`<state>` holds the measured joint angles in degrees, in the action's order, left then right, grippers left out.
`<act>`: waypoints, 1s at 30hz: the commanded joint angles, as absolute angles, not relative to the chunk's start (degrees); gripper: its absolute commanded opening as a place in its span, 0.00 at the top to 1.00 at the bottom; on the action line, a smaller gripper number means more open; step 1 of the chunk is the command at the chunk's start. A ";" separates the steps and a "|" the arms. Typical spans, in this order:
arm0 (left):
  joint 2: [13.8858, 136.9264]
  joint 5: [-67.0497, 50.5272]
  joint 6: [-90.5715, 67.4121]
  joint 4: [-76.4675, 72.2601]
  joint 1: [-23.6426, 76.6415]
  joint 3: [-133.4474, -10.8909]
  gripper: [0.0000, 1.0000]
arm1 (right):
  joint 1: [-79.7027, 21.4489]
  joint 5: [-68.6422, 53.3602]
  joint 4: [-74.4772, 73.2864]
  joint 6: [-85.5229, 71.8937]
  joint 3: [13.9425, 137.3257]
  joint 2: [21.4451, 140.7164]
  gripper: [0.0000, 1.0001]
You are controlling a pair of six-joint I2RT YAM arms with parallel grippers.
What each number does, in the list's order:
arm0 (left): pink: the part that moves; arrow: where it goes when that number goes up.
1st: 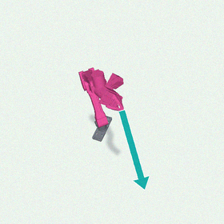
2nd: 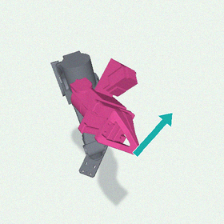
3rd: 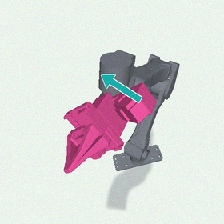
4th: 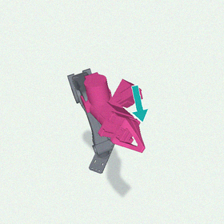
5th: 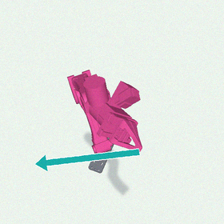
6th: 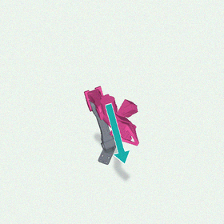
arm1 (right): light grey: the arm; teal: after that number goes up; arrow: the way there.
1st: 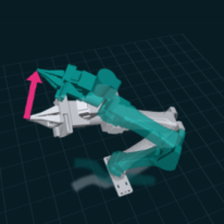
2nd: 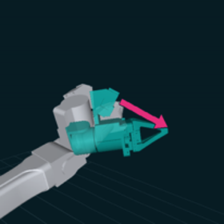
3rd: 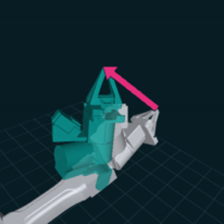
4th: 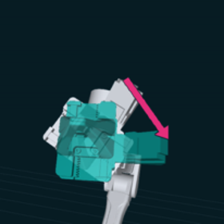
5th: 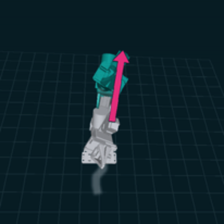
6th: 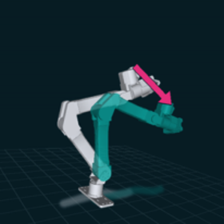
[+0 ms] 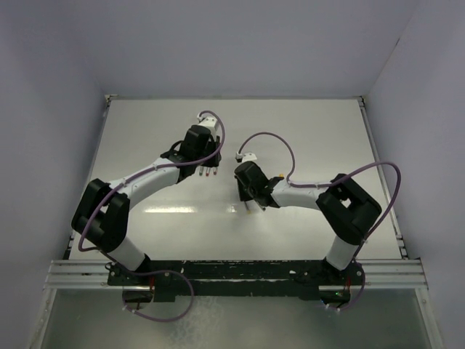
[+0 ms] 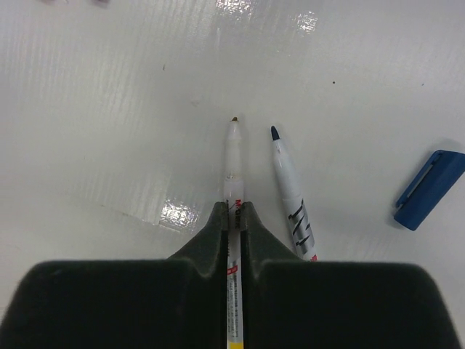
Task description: Insert the pens into the pen caps
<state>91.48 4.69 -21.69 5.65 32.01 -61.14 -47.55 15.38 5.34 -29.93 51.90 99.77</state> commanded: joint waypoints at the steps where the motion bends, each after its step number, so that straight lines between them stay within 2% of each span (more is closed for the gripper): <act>1: 90.54 4.19 -22.41 3.34 32.01 -61.20 0.68 | -47.90 12.05 3.12 -29.67 53.42 100.31 1.00; 9: 90.67 4.42 -21.65 4.34 32.01 -61.18 0.68 | -47.90 9.85 5.78 -29.29 55.22 97.79 1.00; 22: 86.88 3.52 -21.48 -0.03 32.06 -57.54 0.66 | -45.07 21.70 9.32 -26.53 55.22 86.53 1.00; 25: 85.48 -1.34 -20.72 -5.14 31.99 -55.18 0.65 | -42.70 22.02 12.59 -27.79 51.69 82.48 1.00; 30: 84.68 -18.46 -21.32 -19.91 31.97 -49.97 0.65 | -39.39 20.30 20.66 -29.38 44.83 75.07 1.00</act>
<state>86.94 -3.53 -21.41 -4.25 32.01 -53.12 -41.28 19.05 12.51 -27.97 49.23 80.49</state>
